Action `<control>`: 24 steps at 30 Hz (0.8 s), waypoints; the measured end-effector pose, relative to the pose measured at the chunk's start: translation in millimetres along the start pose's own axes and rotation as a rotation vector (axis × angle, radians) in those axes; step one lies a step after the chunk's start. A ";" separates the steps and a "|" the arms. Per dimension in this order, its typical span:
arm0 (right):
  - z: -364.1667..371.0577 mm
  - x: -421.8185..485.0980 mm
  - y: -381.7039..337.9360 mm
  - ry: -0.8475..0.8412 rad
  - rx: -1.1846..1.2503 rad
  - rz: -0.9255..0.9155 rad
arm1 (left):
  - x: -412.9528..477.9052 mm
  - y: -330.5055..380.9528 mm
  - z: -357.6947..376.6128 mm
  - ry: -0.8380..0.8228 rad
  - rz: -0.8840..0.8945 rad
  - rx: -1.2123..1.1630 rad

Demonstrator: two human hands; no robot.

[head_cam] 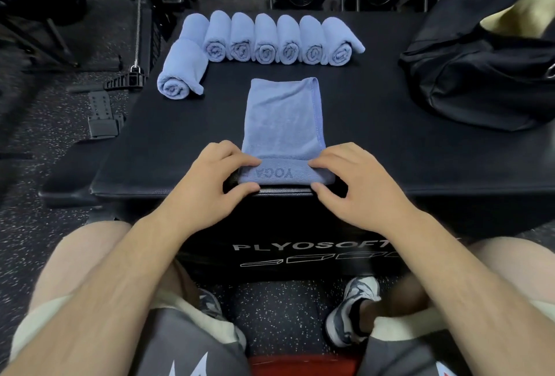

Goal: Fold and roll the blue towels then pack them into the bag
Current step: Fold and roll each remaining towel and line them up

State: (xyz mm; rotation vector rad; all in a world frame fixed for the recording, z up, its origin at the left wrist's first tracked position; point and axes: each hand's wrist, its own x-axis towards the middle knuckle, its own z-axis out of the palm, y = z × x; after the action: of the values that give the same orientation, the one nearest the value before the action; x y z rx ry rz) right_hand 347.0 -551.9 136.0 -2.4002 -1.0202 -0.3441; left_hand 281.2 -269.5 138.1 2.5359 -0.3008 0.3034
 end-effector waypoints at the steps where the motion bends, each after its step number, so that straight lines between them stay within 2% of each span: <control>1: -0.4 -0.9 1.5 -0.013 0.013 0.002 | 0.2 -1.1 -0.4 -0.014 -0.010 -0.009; 6: -4.4 1.1 2.4 -0.062 0.023 0.031 | 8.5 1.5 0.8 -0.010 -0.031 0.020; 11: -13.0 2.6 -8.1 -0.126 0.189 0.276 | 13.2 15.8 -2.4 -0.017 -0.137 -0.085; 15: -4.8 14.1 -6.5 -0.085 0.215 0.361 | 21.0 13.9 0.9 0.062 -0.181 -0.098; 18: 6.0 20.6 -5.8 0.026 0.123 0.315 | 30.4 10.8 6.3 0.198 -0.119 -0.042; 20: 10.3 21.4 -6.0 0.083 0.038 0.189 | 35.5 12.5 8.9 0.221 -0.051 -0.015; 22: 9.7 21.6 -4.9 0.053 -0.019 0.079 | 37.9 14.1 8.9 0.225 -0.012 0.007; 24: 4.3 20.9 -4.8 -0.028 -0.011 0.105 | 35.8 11.6 5.4 0.193 0.010 0.011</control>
State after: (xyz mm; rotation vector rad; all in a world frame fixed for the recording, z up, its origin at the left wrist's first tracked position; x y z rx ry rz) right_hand 358.1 -534.2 142.7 -2.4634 -0.9018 -0.2805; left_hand 312.8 -287.3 149.5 2.4930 -0.2374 0.5512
